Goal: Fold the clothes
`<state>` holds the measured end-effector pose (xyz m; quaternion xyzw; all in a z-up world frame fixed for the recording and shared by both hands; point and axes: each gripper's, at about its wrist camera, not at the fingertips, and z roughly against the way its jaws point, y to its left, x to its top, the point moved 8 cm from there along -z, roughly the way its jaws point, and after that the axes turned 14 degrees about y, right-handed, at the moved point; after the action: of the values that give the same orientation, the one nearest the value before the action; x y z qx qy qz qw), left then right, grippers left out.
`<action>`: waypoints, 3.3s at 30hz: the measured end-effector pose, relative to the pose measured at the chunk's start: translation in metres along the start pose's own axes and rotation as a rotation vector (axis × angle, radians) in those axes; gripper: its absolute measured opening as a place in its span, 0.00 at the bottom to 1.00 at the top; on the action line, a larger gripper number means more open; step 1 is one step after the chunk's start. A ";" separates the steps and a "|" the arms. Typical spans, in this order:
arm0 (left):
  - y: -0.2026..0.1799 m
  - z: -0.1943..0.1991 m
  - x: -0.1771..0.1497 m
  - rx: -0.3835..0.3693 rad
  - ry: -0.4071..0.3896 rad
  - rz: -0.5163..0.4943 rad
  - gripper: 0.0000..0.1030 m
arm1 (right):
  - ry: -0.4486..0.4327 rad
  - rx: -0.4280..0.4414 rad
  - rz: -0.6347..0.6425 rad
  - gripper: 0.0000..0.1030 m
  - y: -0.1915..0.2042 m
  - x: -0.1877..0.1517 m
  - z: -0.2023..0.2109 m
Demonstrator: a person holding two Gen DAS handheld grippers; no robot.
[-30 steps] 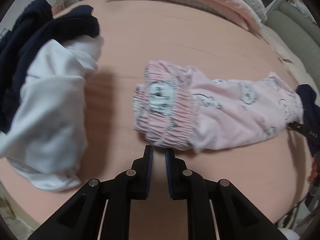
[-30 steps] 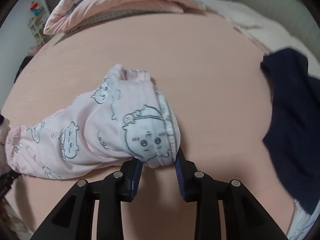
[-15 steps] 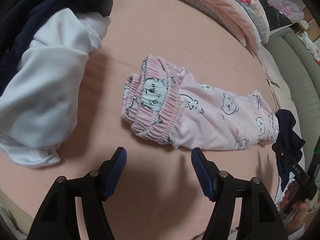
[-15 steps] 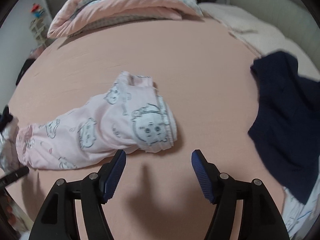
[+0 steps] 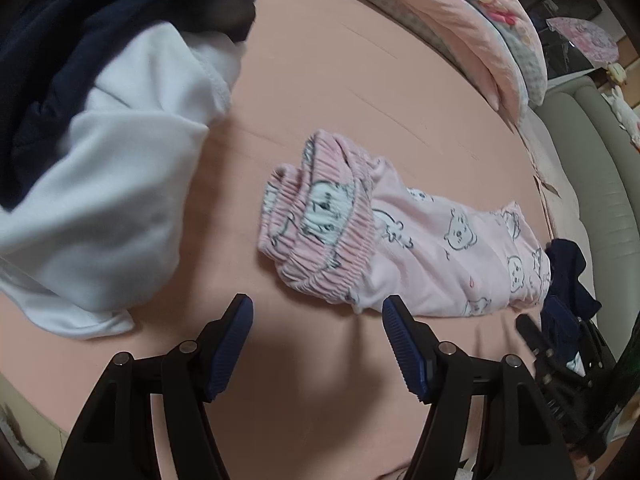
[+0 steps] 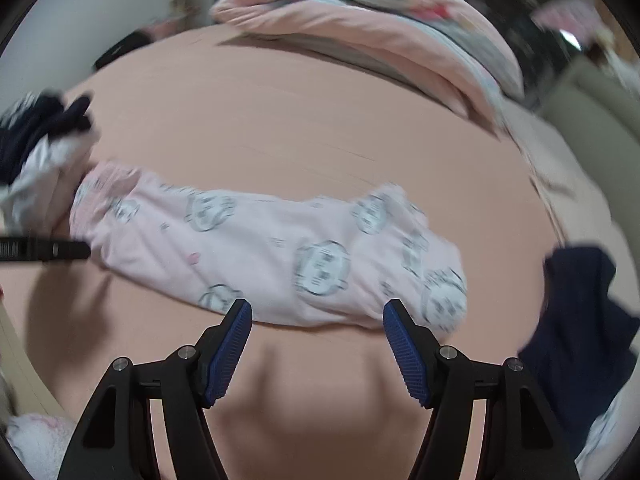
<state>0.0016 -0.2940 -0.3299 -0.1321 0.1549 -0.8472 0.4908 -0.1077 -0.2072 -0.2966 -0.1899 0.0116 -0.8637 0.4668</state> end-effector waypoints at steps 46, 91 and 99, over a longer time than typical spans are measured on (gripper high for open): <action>0.039 -0.006 0.017 -0.245 -0.064 0.159 0.42 | -0.076 -0.148 0.442 0.66 0.144 0.031 -0.019; 0.037 0.032 0.024 -0.492 -0.103 0.151 0.28 | -0.155 0.054 0.330 0.11 0.153 0.042 -0.021; 0.013 0.049 0.025 -0.474 -0.108 0.077 0.28 | -0.185 0.116 0.234 0.10 0.131 0.051 -0.008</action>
<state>0.0184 -0.3281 -0.2884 -0.2827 0.3278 -0.7595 0.4856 -0.0303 -0.3231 -0.3136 -0.2389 -0.0596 -0.7814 0.5734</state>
